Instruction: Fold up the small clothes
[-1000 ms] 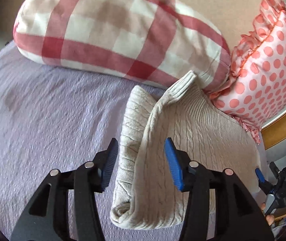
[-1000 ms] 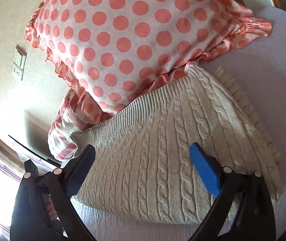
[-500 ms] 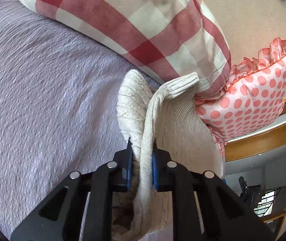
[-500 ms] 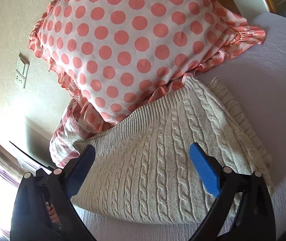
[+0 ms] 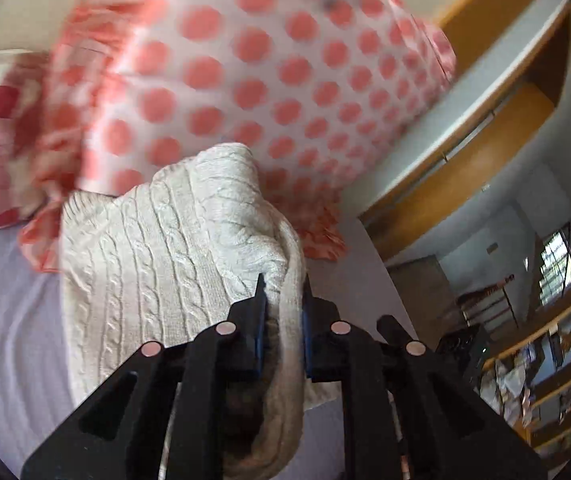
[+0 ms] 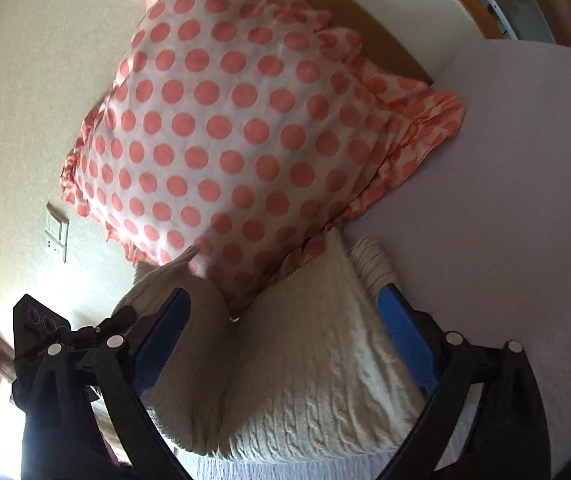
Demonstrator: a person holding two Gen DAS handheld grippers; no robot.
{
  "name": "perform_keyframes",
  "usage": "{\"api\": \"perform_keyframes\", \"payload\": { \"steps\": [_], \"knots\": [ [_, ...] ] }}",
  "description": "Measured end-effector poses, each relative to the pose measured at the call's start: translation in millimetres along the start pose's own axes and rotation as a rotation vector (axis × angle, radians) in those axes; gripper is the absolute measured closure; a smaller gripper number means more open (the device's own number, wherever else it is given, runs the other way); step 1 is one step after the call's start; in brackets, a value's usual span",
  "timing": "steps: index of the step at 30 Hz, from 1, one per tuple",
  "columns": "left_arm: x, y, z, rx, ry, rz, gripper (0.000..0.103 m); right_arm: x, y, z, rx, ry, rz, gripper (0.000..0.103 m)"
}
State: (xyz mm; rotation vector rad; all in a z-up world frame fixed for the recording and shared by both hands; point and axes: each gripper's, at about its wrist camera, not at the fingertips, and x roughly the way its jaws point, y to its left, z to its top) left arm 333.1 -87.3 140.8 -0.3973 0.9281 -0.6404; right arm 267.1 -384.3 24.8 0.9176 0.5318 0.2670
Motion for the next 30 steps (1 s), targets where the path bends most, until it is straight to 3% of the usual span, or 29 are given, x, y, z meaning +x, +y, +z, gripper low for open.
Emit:
{"api": "perform_keyframes", "payload": {
  "steps": [2, 4, 5, 6, 7, 10, 12, 14, 17, 21, 24, 25, 27, 30],
  "knots": [
    [58.4, -25.0, -22.4, 0.038, 0.102, 0.003, 0.089, -10.9, -11.7, 8.6, 0.015, -0.042, -0.021, 0.006],
    [114.8, -35.7, -47.5, 0.056, 0.222, 0.062, 0.088, -17.1, -23.8, 15.8, 0.035, -0.062, -0.042, 0.006],
    [132.8, -37.1, -57.9, 0.056, 0.258, 0.07, 0.085, -18.6, -29.8, 18.5, 0.055, -0.064, -0.044, 0.006],
    [136.8, -39.9, -63.2, 0.064, 0.241, 0.062, 0.083, -19.4, -35.2, 20.6, 0.078, -0.061, -0.035, 0.006],
    [131.1, -43.9, -64.2, 0.076, 0.213, 0.035, 0.08, -19.5, -38.5, 22.3, 0.095, -0.056, -0.021, 0.006],
    [85.9, -44.6, -57.4, 0.053, 0.151, -0.152, 0.077, -21.2, -36.9, 24.7, 0.08, -0.051, 0.016, 0.006],
    [43.2, -41.5, -52.0, 0.064, 0.064, -0.19, 0.065, -23.1, -28.8, 25.5, 0.026, -0.049, 0.022, 0.006],
    [6.9, -33.9, -51.4, 0.094, 0.001, -0.109, 0.057, -24.6, -19.5, 24.7, -0.028, -0.02, 0.034, 0.006],
    [-21.0, -16.6, -61.2, 0.166, 0.015, 0.048, 0.057, -7.0, -1.4, 20.7, -0.129, 0.099, -0.001, 0.01],
    [-26.0, 0.9, -83.0, 0.246, 0.041, 0.145, 0.057, 40.8, 2.0, 14.3, -0.2, 0.27, -0.17, 0.035],
    [-22.9, 11.4, -96.3, 0.3, 0.056, 0.161, 0.054, 70.8, 0.7, 4.2, -0.244, 0.382, -0.213, 0.053],
    [-18.4, 11.9, -99.5, 0.313, 0.066, 0.166, 0.053, 78.9, 1.9, 0.5, -0.285, 0.399, -0.25, 0.076],
    [-11.8, 12.7, -106.5, 0.343, 0.068, 0.175, 0.052, 84.8, 5.0, 1.9, -0.34, 0.376, -0.264, 0.083],
    [-0.2, 13.3, -116.5, 0.354, 0.089, 0.168, 0.052, 85.5, -2.7, 23.1, -0.294, 0.291, -0.277, 0.094]
  ]
}}
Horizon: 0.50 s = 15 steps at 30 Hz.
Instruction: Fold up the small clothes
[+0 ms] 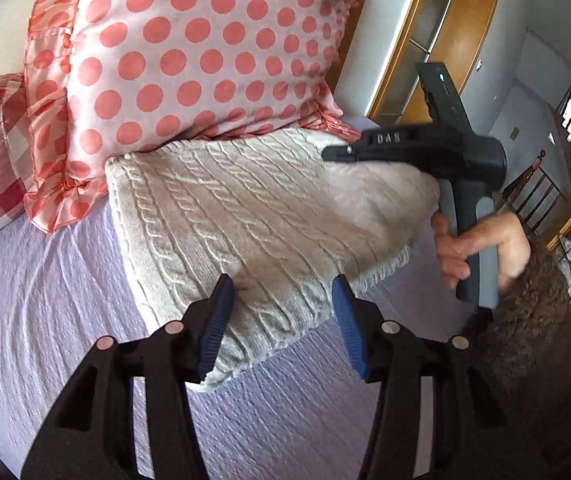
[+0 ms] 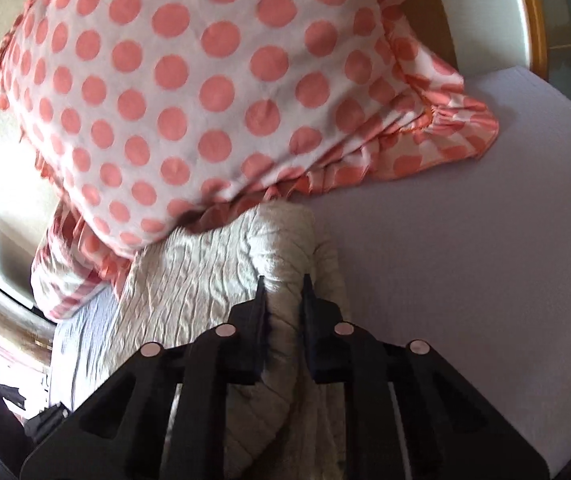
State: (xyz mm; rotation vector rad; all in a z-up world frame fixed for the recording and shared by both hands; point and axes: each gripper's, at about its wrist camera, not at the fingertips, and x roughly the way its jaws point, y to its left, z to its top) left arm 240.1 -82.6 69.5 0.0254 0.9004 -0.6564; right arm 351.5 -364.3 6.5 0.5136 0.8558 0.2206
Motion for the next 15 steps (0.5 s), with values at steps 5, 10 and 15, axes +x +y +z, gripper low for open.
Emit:
{"api": "perform_keyframes", "payload": {
  "steps": [5, 10, 15],
  "knots": [
    [7.9, -7.4, -5.8, 0.035, 0.002, 0.043, 0.053, 2.1, -8.7, -4.2, 0.009, 0.02, -0.054, 0.089],
    [-29.9, 17.8, -8.2, -0.083, -0.058, -0.042, 0.053, -68.9, 11.9, -17.1, -0.036, -0.127, 0.16, 0.056],
    [-43.0, 42.5, -10.8, -0.187, -0.078, -0.04, 0.051, -49.9, 44.2, -62.3, -0.185, 0.059, 0.137, 0.04]
  ]
}}
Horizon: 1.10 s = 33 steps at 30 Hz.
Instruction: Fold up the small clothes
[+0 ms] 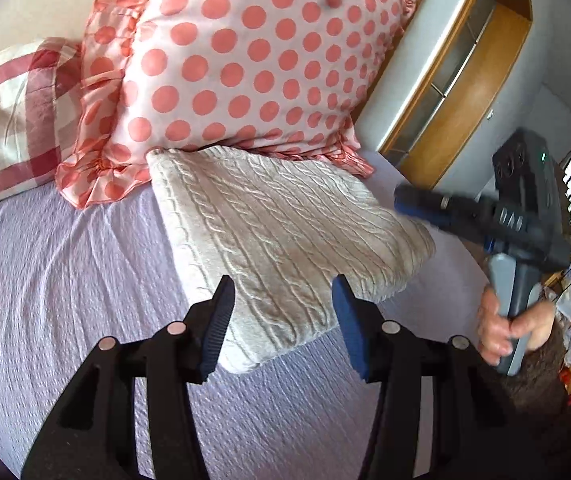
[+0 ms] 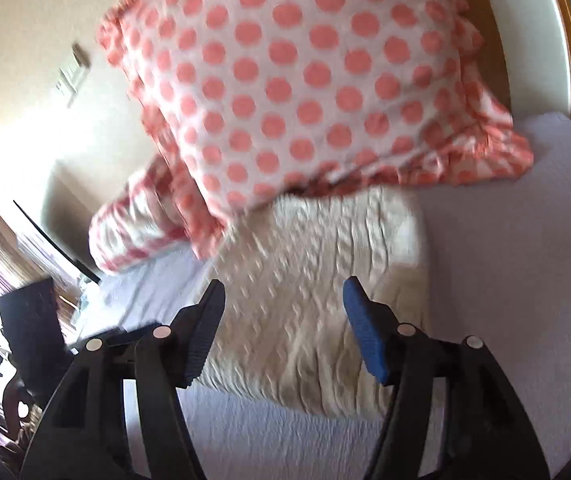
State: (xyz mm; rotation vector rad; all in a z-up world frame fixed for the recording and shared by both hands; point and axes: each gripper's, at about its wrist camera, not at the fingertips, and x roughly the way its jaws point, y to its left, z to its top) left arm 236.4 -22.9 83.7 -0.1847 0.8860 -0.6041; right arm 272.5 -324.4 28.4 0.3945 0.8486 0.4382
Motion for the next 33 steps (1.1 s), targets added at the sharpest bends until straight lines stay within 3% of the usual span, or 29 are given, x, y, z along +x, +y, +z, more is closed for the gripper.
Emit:
{"api": "perform_keyframes", "payload": {
  "steps": [1, 2, 3, 5, 6, 8, 11, 14, 19, 21, 22, 25, 26, 27, 30, 33],
  "knots": [
    [-0.6, 7.0, 0.9, -0.035, 0.007, -0.013, 0.051, 18.5, -7.9, -7.5, 0.023, 0.079, -0.058, 0.04],
    [-0.9, 14.9, 1.6, -0.074, 0.014, -0.031, 0.047, 28.4, -17.6, -14.9, 0.037, 0.105, -0.048, 0.04],
    [-1.9, 23.1, 2.1, -0.116, 0.022, -0.044, 0.045, 19.0, -19.9, -16.5, 0.03, 0.052, -0.02, 0.04],
    [-1.1, 42.6, 2.4, -0.216, 0.027, -0.083, 0.039, 2.1, -27.5, -9.0, 0.124, 0.045, 0.062, 0.039],
    [-0.1, 50.4, 2.7, -0.256, 0.028, -0.098, 0.039, -10.9, -33.7, -3.6, 0.165, 0.0, 0.11, 0.036],
    [5.7, 59.1, 4.8, -0.303, 0.037, -0.124, 0.037, -26.3, -46.5, 9.2, 0.191, -0.077, 0.076, 0.012],
    [23.2, 62.5, 10.5, -0.34, 0.068, -0.13, 0.035, -7.0, -78.6, 16.8, 0.294, 0.005, 0.026, 0.013],
    [47.0, 69.5, 14.5, -0.421, 0.126, -0.124, 0.035, 20.8, -97.4, 11.5, 0.351, 0.09, 0.025, 0.02],
    [72.3, 71.5, 17.5, -0.448, 0.156, -0.126, 0.034, 31.6, -94.0, 8.3, 0.322, 0.104, 0.101, 0.037],
    [80.0, 71.7, 20.1, -0.453, 0.155, -0.144, 0.033, 37.1, -93.4, 5.6, 0.313, 0.096, 0.105, 0.049],
    [83.1, 72.2, 22.9, -0.451, 0.147, -0.143, 0.033, 40.1, -95.5, 2.8, 0.332, 0.104, 0.146, 0.062],
    [86.6, 76.9, 26.4, -0.465, 0.134, -0.13, 0.053, 41.4, -95.5, -3.7, 0.37, 0.087, 0.204, 0.067],
    [81.7, 77.6, 27.0, -0.453, 0.124, -0.137, 0.064, 40.0, -91.3, -4.1, 0.368, 0.081, 0.208, 0.068],
    [72.9, 77.1, 28.5, -0.422, 0.116, -0.136, 0.067, 37.1, -84.3, -3.3, 0.355, 0.075, 0.216, 0.069],
    [30.0, 76.9, 30.4, -0.308, 0.072, -0.07, 0.068, 40.3, -50.0, -2.8, 0.285, 0.092, 0.288, 0.072],
    [-10.2, 101.9, 23.3, -0.31, 0.028, 0.005, 0.067, 64.7, -0.3, -7.6, 0.178, 0.146, 0.295, 0.072]
  ]
}}
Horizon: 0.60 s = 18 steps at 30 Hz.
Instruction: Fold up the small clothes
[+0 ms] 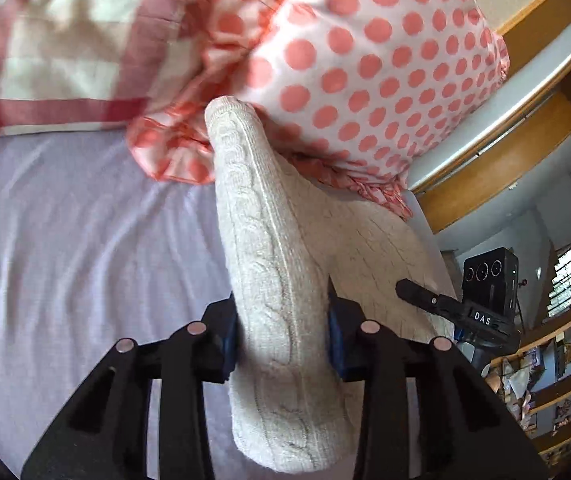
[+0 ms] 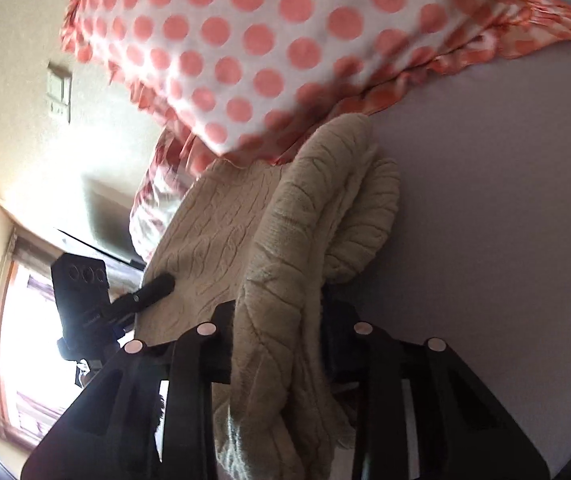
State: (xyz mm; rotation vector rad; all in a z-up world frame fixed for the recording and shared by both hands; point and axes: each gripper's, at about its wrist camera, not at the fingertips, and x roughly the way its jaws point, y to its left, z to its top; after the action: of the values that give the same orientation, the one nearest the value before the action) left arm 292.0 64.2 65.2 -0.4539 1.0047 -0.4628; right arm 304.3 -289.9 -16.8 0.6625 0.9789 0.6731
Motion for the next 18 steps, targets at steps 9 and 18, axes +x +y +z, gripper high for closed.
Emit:
{"api": "perform_keyframes", "payload": {
  "steps": [9, 18],
  "knots": [
    [-68.3, 31.7, -20.6, 0.017, -0.125, 0.11, 0.06, -22.0, 57.6, -13.9, -0.11, -0.174, -0.219, 0.035],
    [1.0, -29.2, -50.4, 0.096, 0.002, 0.034, 0.035, 16.3, 65.8, -43.4, -0.064, 0.027, -0.074, 0.004]
  ]
}}
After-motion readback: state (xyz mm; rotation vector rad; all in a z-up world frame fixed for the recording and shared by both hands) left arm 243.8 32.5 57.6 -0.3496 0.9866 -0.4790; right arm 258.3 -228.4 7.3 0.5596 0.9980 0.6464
